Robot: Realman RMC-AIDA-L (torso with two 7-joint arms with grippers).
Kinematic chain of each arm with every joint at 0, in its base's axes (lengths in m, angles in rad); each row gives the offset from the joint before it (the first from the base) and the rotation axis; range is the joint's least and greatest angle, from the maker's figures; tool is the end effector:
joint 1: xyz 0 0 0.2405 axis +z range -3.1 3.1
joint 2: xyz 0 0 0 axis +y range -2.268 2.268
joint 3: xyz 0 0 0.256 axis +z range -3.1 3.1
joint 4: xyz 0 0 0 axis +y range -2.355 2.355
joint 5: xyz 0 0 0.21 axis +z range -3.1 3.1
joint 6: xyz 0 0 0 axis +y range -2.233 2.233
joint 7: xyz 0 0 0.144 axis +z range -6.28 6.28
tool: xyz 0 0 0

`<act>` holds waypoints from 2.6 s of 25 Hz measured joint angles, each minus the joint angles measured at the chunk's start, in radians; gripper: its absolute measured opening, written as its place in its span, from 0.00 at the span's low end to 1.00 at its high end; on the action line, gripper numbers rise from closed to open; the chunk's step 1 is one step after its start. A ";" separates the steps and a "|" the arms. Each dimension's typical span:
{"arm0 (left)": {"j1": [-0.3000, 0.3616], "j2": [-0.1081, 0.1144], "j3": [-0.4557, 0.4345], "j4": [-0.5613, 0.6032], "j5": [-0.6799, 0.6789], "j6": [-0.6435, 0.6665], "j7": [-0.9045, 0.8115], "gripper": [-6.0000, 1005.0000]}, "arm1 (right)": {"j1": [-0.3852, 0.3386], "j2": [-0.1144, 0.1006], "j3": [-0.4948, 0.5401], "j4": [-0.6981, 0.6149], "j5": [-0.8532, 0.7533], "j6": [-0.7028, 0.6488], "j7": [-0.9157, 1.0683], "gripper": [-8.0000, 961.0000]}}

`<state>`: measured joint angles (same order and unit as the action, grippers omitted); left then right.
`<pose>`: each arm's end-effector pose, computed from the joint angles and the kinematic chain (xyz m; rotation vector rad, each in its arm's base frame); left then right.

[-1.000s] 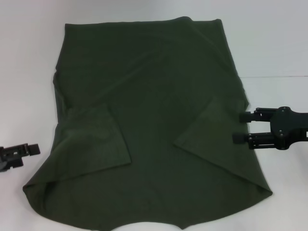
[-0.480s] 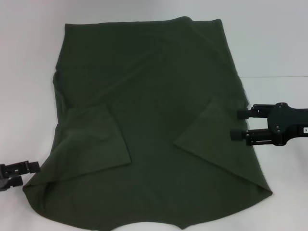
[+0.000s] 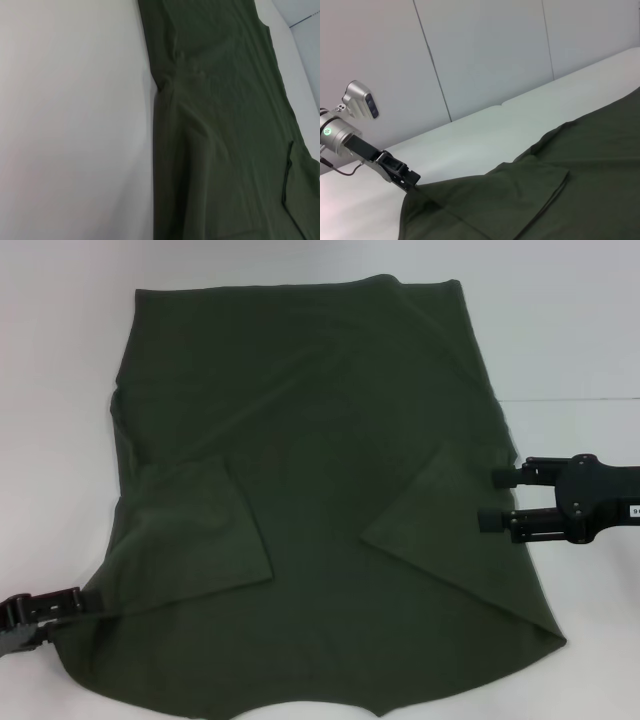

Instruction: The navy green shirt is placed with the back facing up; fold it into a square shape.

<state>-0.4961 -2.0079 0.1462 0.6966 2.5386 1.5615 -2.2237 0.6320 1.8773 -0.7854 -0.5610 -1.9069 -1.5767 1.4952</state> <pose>-0.3642 0.2964 0.0605 -1.9448 -1.9484 -0.5868 0.2550 0.3681 0.0585 -2.7617 0.6292 0.6308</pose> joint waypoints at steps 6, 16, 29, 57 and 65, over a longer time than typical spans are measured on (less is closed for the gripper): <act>-0.001 0.000 0.000 -0.001 0.001 -0.019 -0.012 0.88 | 0.000 0.000 0.001 0.002 0.000 0.000 -0.002 0.87; -0.005 0.002 0.003 -0.016 0.001 -0.028 -0.016 0.71 | 0.000 0.003 0.000 0.003 0.000 0.000 -0.001 0.87; -0.012 0.002 0.007 -0.024 0.003 -0.044 -0.026 0.39 | 0.002 0.007 0.000 0.003 0.000 0.009 0.004 0.87; -0.040 0.008 0.029 -0.036 -0.034 -0.054 -0.035 0.03 | 0.048 -0.016 0.000 0.004 -0.079 0.062 0.484 0.87; -0.052 0.013 0.034 -0.038 -0.049 -0.062 -0.017 0.03 | 0.100 -0.056 0.007 0.040 -0.272 0.103 0.908 0.86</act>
<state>-0.5484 -1.9952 0.1807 0.6582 2.4895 1.4992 -2.2406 0.7323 1.8209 -0.7782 -0.5206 -2.1785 -1.4732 2.4032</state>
